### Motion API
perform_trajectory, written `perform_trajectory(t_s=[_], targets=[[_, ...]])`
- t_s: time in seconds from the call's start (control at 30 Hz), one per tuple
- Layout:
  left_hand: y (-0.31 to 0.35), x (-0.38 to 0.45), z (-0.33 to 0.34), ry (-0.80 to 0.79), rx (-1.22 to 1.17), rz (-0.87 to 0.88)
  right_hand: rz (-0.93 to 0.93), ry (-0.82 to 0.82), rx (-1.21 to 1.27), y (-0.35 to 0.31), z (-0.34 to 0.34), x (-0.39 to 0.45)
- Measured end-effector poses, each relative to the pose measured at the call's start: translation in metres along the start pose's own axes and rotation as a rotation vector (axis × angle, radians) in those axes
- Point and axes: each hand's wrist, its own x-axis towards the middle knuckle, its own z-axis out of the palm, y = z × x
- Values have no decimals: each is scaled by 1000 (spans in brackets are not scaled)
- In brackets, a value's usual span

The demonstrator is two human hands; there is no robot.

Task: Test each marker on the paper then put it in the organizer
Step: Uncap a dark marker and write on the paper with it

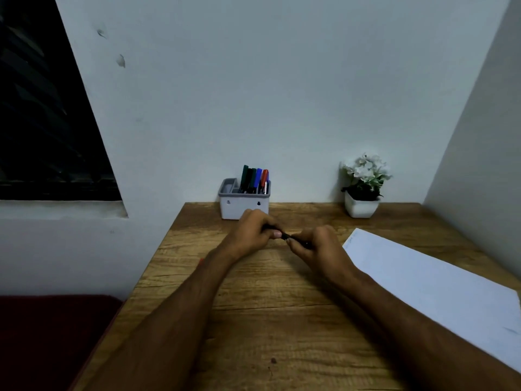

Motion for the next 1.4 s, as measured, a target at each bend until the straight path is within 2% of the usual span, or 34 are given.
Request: perform_trajectory(t_s=[0.2,0.4,0.5,0.6,0.67,0.87,1.27,1.4], targets=[[11,7,13,123,-78,38,-39,26,-52,7,-13,6],[21,17,26,205,-120,16,35,49,-98,22,-25,9],[23,24,32,233,-87,-51,72,86,-118,29,-32,6],[18,29,36,294,-62,-208,164,124,-123,43,-42,3],[15,30,42,241,-13,-249,216,128,-71,49,-49,0],[16,27,68,88,66,-233,320,147,169,52,-58,-6],[18,25,76,116,127,-213,343,132,670,53,-73,-22],[18,24,75,110,142,-213,283,123,645,60,-74,-26]])
